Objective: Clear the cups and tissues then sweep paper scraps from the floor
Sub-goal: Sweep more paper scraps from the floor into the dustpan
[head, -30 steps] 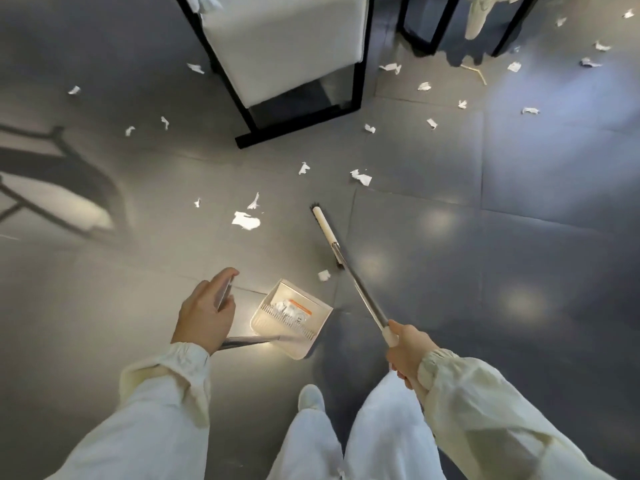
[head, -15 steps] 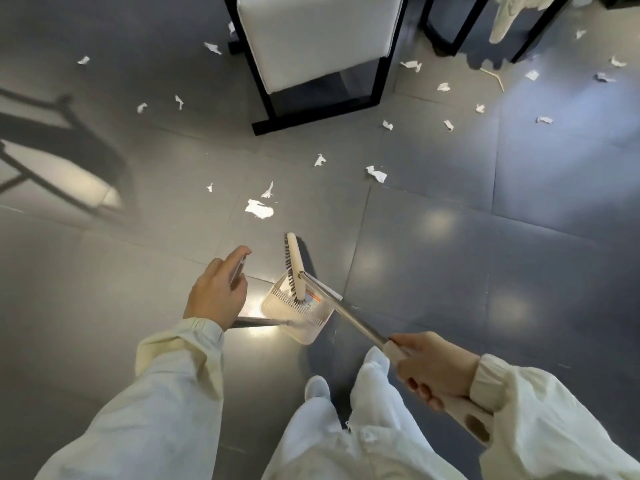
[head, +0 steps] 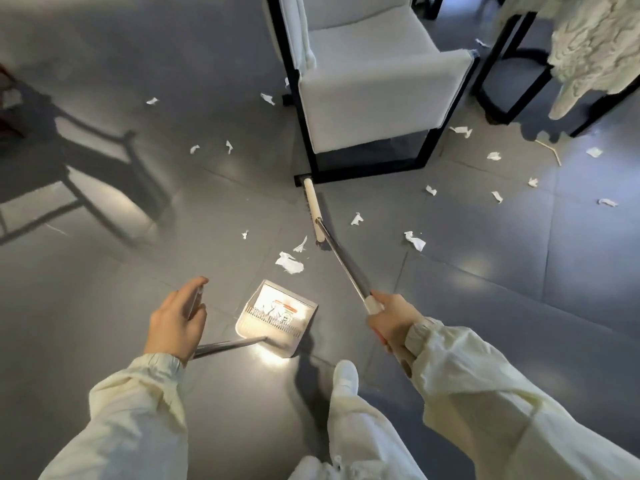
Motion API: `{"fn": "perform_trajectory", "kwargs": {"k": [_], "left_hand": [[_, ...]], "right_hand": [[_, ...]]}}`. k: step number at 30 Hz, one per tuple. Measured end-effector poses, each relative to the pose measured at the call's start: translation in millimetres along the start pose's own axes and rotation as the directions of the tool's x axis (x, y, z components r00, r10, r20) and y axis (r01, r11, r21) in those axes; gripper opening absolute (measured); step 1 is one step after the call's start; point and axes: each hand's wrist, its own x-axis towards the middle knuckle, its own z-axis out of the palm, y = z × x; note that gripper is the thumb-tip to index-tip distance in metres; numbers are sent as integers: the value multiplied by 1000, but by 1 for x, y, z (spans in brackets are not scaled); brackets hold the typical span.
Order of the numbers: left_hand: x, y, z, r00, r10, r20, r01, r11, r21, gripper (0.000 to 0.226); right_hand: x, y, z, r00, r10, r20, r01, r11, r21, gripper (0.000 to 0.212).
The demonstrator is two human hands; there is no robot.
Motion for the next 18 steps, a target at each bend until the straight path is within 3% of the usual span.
{"fn": "perform_trajectory", "kwargs": {"k": [3,7,12,14,16,18], "left_hand": [[39,-8,-2,999,-47,-12,47,999,22,50],[82,-14,1,999,-51,2,51,998,30,52],[121,-25,-3,995,-89,-48,88,996,-11,51],[129,-31,-8,993,-107,-53,106,994,-30,50],[139,-35,-14,994,-109,-27,108,993,-37,49],[149,-40,-20,994,-106,4,106,993,-45,49]], "right_hand": [[47,-35,-12,998,-44,-48,40,997,-73,30],[91,-66,-10,999,1,-52,-9,989,-148,39],[108,-95,18,995,48,85,-13,930,-368,14],[94,-103,35,980,85,180,-1,906,-424,16],[82,-110,44,951,99,294,25,921,-390,29],[65,-126,43,934,121,337,-33,966,-255,22]]}}
